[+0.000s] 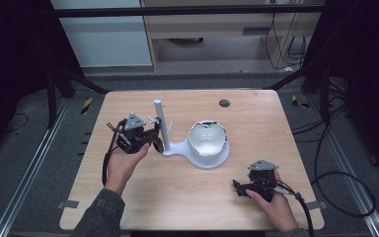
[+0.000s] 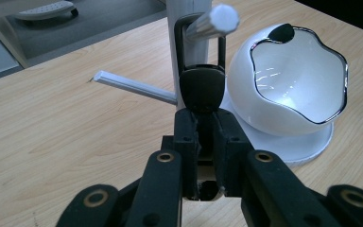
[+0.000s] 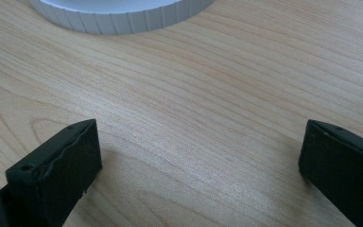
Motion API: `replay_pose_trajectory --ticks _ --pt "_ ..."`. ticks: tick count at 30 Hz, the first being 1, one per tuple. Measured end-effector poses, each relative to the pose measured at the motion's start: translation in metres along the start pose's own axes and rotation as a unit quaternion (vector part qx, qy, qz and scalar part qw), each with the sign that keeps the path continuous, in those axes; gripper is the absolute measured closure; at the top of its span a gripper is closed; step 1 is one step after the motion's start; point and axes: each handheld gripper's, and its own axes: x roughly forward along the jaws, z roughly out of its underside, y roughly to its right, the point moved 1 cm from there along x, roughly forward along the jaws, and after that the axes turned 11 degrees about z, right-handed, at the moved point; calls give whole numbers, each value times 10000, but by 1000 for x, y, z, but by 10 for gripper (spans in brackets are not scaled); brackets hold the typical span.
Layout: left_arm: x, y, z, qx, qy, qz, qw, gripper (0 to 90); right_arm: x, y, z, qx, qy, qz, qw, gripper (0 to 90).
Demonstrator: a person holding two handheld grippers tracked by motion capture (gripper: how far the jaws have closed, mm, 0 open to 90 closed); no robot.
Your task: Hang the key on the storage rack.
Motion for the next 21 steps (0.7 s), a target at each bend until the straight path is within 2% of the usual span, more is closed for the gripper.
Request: replay_pose_trajectory --ticks 13,21 --pt "3 0 0 27 5 -32 10000 801 0 0 0 -4 0 1 10000 5" --pt "-1 -1 2 95 40 -81 9999 756 0 0 0 -1 0 1 10000 4"
